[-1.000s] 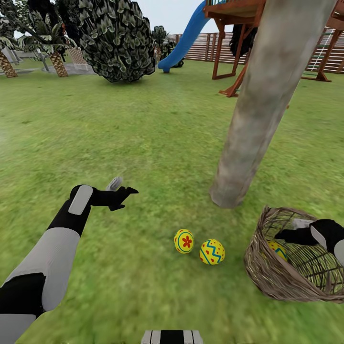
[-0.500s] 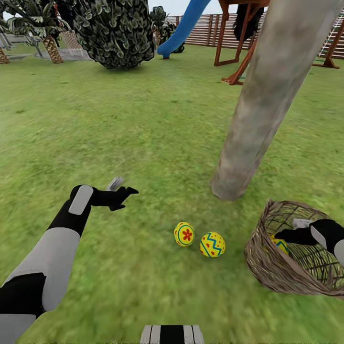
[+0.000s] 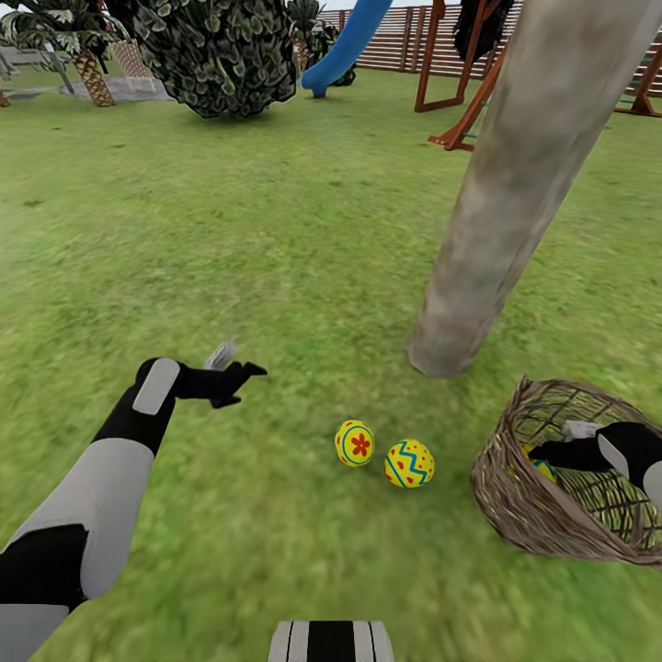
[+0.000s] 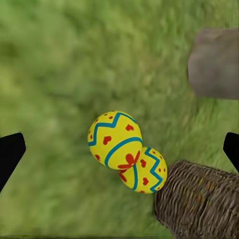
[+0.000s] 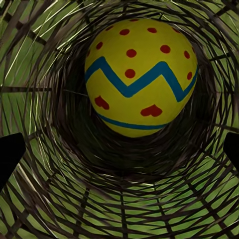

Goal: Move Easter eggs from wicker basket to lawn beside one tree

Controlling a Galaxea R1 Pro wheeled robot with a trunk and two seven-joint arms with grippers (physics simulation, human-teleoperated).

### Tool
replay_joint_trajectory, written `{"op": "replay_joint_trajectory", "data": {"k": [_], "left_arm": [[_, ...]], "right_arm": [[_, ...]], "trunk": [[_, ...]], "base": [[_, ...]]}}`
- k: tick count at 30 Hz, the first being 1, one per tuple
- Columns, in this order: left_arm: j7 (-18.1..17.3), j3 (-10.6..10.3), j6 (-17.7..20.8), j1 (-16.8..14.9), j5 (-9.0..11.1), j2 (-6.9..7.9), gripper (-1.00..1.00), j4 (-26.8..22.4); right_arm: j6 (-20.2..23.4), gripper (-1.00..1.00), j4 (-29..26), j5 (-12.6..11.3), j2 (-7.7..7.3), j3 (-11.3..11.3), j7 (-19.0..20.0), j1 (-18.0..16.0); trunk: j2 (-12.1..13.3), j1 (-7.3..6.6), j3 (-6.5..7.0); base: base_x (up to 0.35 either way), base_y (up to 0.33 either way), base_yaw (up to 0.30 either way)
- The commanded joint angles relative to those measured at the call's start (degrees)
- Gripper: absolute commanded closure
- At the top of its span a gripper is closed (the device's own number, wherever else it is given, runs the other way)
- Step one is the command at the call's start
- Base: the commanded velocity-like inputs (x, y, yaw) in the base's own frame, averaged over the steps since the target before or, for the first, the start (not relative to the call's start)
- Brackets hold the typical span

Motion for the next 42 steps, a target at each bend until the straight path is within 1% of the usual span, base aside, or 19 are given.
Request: {"op": "replay_joint_trajectory", "data": {"k": [1, 8, 11, 12, 13, 14, 15, 17, 18, 22, 27, 33, 42], "left_arm": [[0.5, 0.1, 0.2, 0.0, 0.6, 0.00, -1.00, 0.3], [0.4, 0.1, 0.1, 0.0, 0.5, 0.03, -1.00, 1.6], [0.4, 0.1, 0.1, 0.0, 0.3, 0.11, -1.00, 1.6], [0.3, 0.0, 0.1, 0.0, 0.3, 0.17, -1.00, 1.6], [0.3, 0.0, 0.1, 0.0, 0.3, 0.17, -1.00, 1.6], [0.4, 0.0, 0.1, 0.0, 0.3, 0.19, -1.00, 1.6], [0.4, 0.0, 0.1, 0.0, 0.3, 0.18, -1.00, 1.6], [0.5, 0.0, 0.1, 0.0, 0.3, 0.20, -1.00, 1.6], [0.5, 0.0, 0.2, 0.0, 0.2, 0.24, -1.00, 1.6], [0.5, -0.1, 0.2, 0.0, 0.2, 0.25, -1.00, 1.6], [0.4, -0.2, 0.1, 0.0, 0.2, 0.18, -1.00, 1.3], [0.5, -0.2, 0.2, 0.0, 0.2, 0.27, -1.00, 1.3], [0.5, -0.2, 0.2, 0.0, 0.2, 0.21, -1.00, 1.3]], "right_arm": [[0.3, -1.00, -0.1, -0.6, -0.04, 0.5, 0.1, 0.0], [0.9, -1.00, -0.4, -0.5, 0.10, 0.7, -0.1, 0.0], [2.5, -1.00, -0.9, -0.4, 0.12, 0.8, -0.2, 0.0], [5.8, -1.00, -2.7, -0.3, 0.13, 0.8, -0.3, -0.1], [6.7, -1.00, -3.6, -0.3, 0.13, 0.8, -0.4, -0.1], [8.8, -1.00, -5.8, -0.3, 0.14, 0.8, -0.5, -0.1], [12.2, -1.00, -9.1, -0.3, 0.17, 0.7, -0.6, -0.1], [16.9, -1.00, -13.3, -0.3, 0.15, 0.6, -0.7, -0.1], [17.5, -1.00, -14.0, -0.3, 0.14, 0.5, -0.7, -0.1], [18.4, -1.00, -14.8, -0.3, 0.13, 0.4, -0.5, -0.1], [18.3, -1.00, -14.8, -0.4, 0.13, 0.3, -0.4, -0.1], [16.3, -1.00, -14.4, -0.3, 0.10, 0.3, -0.5, -0.1], [15.8, -1.00, -14.2, -0.3, -0.02, 0.3, -0.4, -0.1]], "trunk": [[0.0, -0.01, -0.04], [0.0, -0.01, -0.04], [0.0, -0.01, -0.04], [0.0, -0.01, -0.04], [0.0, -0.01, -0.04], [0.0, -0.01, -0.04], [0.0, -0.01, -0.04], [0.0, -0.01, -0.04], [0.0, -0.01, -0.04], [0.0, -0.01, -0.04], [0.0, -0.01, -0.04], [0.0, -0.01, -0.04], [0.0, -0.01, -0.04]], "base": [[0.000, 0.000, 0.000], [0.000, 0.000, 0.000], [0.000, 0.000, 0.000], [0.000, 0.000, 0.000], [0.000, 0.000, 0.000], [0.000, 0.000, 0.000], [0.000, 0.000, 0.000], [0.000, 0.000, 0.000], [0.000, 0.000, 0.000], [0.000, 0.000, 0.000], [0.000, 0.000, 0.000], [0.000, 0.000, 0.000], [0.000, 0.000, 0.000]]}}
